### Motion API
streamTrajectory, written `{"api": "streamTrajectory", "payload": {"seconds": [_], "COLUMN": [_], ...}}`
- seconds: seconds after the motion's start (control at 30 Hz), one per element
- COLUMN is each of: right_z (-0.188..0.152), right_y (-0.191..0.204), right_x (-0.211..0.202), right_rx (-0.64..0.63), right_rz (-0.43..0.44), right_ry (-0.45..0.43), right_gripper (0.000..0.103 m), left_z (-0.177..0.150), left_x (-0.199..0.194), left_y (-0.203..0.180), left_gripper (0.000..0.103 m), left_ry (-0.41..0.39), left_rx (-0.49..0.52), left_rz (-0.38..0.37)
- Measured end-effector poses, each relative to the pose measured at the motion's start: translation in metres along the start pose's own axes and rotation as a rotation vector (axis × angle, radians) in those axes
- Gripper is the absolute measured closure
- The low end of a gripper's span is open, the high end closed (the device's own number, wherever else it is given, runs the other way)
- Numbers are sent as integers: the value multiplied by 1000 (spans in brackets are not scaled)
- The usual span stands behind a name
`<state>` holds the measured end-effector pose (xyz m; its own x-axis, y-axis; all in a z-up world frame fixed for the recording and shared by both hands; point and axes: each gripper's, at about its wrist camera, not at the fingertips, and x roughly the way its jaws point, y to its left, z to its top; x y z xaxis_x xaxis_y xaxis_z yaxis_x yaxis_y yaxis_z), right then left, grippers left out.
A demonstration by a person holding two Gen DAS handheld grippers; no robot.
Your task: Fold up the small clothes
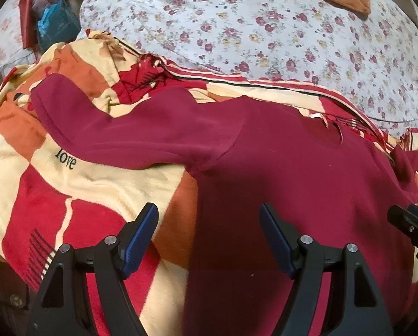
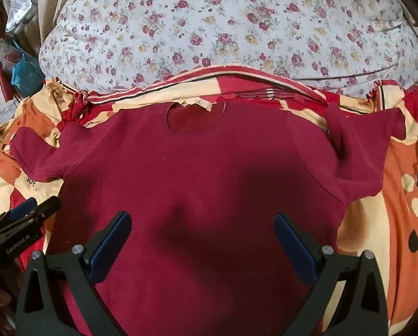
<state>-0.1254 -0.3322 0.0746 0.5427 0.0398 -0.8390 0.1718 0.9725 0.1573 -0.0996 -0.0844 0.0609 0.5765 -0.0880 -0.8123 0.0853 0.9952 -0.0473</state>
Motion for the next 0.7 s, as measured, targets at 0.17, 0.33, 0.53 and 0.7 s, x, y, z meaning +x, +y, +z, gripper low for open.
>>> {"api": "streamTrajectory", "payload": {"seconds": [0.17, 0.33, 0.53, 0.7], "right_z": [0, 0, -2, -4], "right_y": [0, -1, -2, 2], "right_x": [4, 8, 11, 12], "right_rx": [-3, -8, 0, -11], "right_rz": [-3, -15, -16, -15], "right_ry": [2, 9, 21, 24], "right_gripper": [0, 0, 0, 0], "left_z": [0, -2, -4, -4], "left_x": [2, 5, 6, 5], "left_y": [-3, -7, -9, -5], "left_gripper": [48, 48, 48, 48], "left_ry": [3, 11, 17, 16], "left_rx": [12, 22, 27, 12], "left_rz": [6, 1, -1, -1]}}
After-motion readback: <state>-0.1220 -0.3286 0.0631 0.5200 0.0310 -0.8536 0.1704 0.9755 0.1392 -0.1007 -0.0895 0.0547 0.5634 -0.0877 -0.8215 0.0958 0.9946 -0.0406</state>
